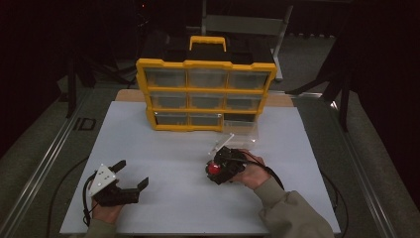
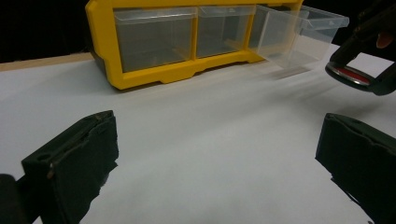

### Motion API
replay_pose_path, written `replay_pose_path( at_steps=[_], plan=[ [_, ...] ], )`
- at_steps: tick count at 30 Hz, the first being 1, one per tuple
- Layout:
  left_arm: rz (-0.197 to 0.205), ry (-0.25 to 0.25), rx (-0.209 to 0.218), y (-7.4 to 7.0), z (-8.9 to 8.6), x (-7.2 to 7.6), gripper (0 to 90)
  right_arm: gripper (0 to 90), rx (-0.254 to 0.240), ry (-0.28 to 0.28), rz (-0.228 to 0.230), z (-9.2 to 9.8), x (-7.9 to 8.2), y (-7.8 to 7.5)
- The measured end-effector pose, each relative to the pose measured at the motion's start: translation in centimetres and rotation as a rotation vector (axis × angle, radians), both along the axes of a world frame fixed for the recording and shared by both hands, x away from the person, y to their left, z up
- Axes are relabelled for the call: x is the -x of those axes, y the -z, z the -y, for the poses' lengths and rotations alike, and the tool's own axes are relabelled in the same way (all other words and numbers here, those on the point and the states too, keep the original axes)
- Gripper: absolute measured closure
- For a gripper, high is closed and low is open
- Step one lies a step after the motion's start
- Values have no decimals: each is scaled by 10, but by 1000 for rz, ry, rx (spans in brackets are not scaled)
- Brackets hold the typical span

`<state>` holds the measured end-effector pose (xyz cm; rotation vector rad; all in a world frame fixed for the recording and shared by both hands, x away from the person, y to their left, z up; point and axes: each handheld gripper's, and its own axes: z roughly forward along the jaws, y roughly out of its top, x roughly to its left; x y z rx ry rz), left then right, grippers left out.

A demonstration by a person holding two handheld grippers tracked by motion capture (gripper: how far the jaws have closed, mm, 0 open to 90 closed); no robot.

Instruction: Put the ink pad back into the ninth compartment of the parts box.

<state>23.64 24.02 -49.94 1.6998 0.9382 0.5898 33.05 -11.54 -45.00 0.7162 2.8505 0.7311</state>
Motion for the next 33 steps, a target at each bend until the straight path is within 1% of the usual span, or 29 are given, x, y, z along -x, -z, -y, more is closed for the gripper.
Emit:
replay_pose_path(
  at_steps=[7,13,33],
  plan=[
    [-1,1,-1,0,0,0,0,295,-13,18,19,4,-3,-10],
    [-1,1,-1,0,0,0,0,295,-23,21,33,6,-5,-19],
    [-1,2,3,0,0,0,0,295,-57,57,71,15,-18,-44]
  ],
)
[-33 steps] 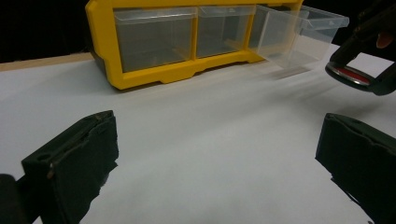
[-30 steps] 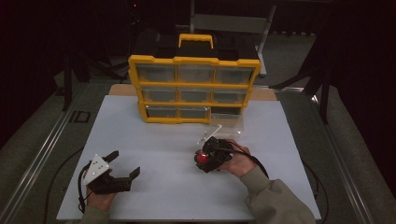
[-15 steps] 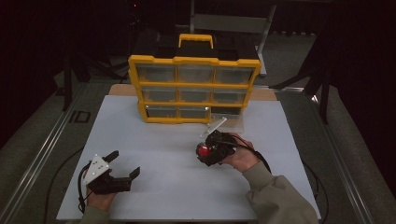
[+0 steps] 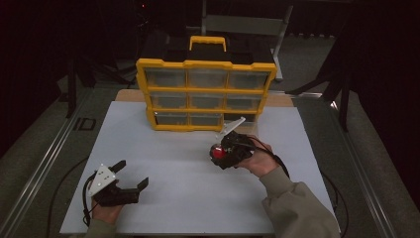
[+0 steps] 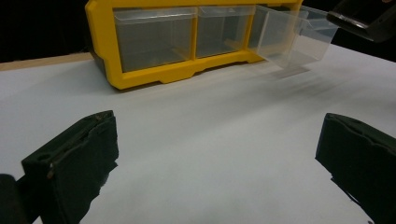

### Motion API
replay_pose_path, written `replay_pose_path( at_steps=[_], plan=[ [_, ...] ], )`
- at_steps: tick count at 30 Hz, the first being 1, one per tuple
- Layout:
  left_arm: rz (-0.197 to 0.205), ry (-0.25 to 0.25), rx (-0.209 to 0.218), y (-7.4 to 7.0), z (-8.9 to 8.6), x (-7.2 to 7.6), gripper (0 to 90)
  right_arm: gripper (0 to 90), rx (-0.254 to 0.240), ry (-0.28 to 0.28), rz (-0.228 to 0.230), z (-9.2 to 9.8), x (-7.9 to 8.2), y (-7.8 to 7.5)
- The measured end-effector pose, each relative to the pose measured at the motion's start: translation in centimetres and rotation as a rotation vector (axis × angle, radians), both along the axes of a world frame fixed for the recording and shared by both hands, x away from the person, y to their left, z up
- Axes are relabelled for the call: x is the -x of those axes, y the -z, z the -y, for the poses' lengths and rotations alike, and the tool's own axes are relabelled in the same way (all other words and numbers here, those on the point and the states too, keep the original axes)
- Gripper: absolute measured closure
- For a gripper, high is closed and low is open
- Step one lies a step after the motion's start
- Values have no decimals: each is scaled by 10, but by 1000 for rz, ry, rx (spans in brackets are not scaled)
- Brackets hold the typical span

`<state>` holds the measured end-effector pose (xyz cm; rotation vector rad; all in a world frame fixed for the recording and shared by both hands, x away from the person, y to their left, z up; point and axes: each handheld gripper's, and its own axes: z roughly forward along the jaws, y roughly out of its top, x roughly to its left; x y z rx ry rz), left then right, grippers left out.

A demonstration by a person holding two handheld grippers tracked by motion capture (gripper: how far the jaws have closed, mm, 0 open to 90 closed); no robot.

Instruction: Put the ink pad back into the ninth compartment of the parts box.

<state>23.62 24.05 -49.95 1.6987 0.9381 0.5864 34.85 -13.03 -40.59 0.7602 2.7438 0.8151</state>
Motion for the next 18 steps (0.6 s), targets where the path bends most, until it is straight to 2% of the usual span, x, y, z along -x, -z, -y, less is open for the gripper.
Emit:
replay_pose_path(
  at_steps=[10,18],
  plan=[
    [-1,0,-3,0,0,0,0,295,-21,33,18,6,-9,-12],
    [-2,0,-3,0,0,0,0,295,-40,63,22,11,-17,-15]
  ],
)
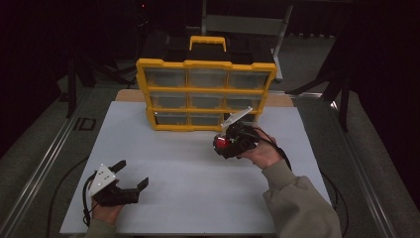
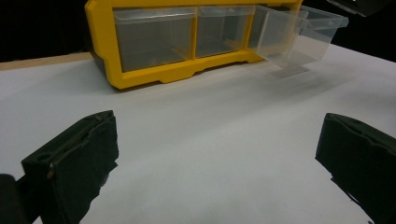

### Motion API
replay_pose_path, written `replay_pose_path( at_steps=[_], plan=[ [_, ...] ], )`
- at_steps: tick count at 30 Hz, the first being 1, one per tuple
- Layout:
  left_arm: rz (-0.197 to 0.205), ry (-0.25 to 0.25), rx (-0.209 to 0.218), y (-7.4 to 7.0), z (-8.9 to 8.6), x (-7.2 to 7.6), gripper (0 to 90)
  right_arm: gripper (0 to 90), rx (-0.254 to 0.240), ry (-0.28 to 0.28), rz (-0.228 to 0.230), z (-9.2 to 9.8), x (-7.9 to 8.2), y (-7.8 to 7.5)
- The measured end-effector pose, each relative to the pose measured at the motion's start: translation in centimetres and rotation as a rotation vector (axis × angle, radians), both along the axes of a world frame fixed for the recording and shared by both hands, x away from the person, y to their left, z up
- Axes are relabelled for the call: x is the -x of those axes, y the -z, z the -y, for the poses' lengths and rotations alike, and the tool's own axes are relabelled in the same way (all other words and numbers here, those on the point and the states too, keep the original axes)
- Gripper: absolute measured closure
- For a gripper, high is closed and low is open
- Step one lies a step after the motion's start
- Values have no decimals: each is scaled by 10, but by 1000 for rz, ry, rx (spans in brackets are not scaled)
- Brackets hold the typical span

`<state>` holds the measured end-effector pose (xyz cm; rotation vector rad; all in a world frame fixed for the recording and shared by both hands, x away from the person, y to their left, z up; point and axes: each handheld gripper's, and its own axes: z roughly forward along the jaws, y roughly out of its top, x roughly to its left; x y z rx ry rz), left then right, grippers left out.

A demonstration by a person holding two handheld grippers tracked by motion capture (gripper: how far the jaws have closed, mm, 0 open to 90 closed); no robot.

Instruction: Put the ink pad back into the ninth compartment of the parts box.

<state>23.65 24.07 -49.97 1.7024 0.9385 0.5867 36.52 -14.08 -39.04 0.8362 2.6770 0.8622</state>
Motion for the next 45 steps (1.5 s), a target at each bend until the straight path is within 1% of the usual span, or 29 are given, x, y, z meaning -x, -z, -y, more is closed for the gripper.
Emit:
replay_pose_path(
  at_steps=[3,13,25,40,45],
  plan=[
    [1,0,1,0,0,0,0,295,2,8,2,1,-2,-1],
    [1,-1,3,0,0,0,0,295,-5,62,12,11,-13,-10],
    [1,0,1,0,0,0,0,295,-1,95,25,16,-23,-17],
    [1,-1,3,0,0,0,0,295,-10,135,35,20,-35,-27],
    [1,-1,3,0,-1,0,0,295,-12,147,30,21,-40,-28]
  ],
)
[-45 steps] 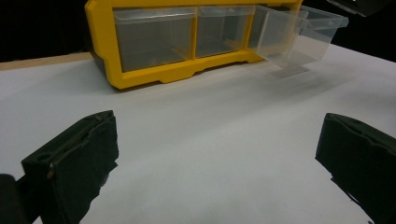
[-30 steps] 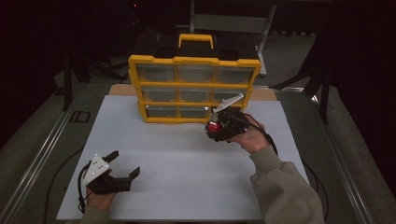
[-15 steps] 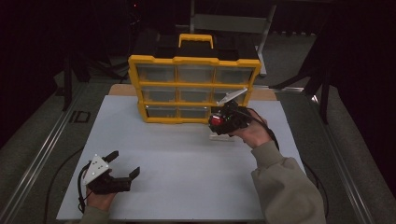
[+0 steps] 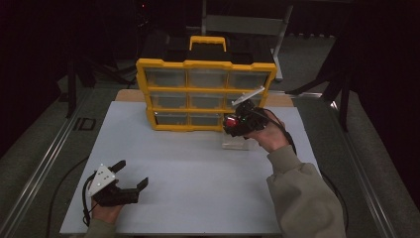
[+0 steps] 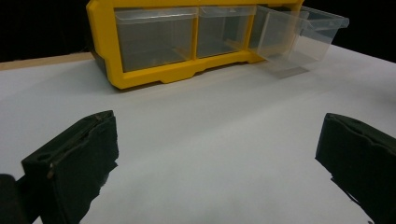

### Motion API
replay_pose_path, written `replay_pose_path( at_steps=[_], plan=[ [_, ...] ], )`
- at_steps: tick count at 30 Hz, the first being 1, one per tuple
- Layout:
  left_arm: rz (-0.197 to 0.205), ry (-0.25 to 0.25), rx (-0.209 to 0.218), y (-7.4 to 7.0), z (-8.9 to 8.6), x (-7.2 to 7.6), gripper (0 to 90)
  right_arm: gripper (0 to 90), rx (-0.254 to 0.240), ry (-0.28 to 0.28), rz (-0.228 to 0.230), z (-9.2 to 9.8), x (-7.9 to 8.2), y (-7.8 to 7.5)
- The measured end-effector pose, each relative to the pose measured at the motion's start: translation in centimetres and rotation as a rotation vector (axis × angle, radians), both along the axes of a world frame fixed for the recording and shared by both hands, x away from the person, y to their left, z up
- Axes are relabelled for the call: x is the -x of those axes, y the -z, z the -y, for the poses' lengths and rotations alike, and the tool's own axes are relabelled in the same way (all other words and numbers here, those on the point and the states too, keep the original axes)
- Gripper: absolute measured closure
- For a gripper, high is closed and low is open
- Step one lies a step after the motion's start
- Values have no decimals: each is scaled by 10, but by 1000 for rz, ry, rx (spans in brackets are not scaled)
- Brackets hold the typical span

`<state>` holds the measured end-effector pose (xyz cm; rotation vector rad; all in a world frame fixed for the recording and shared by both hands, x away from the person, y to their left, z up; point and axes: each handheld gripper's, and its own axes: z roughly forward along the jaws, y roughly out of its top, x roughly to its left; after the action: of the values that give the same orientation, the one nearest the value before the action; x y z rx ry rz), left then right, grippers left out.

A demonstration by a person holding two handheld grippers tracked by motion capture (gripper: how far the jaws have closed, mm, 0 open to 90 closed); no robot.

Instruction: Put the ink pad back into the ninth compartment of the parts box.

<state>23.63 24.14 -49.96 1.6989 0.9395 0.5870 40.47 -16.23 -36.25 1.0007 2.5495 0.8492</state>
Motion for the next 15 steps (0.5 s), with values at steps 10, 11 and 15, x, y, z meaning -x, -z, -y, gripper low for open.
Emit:
replay_pose_path(
  at_steps=[10,11,15],
  plan=[
    [-1,1,-2,0,0,0,0,295,1,32,-10,5,-7,2],
    [-2,1,-2,0,0,0,0,295,0,35,-10,5,-8,2],
    [-1,1,-1,0,0,0,0,295,-3,56,-17,9,-11,4]
  ],
)
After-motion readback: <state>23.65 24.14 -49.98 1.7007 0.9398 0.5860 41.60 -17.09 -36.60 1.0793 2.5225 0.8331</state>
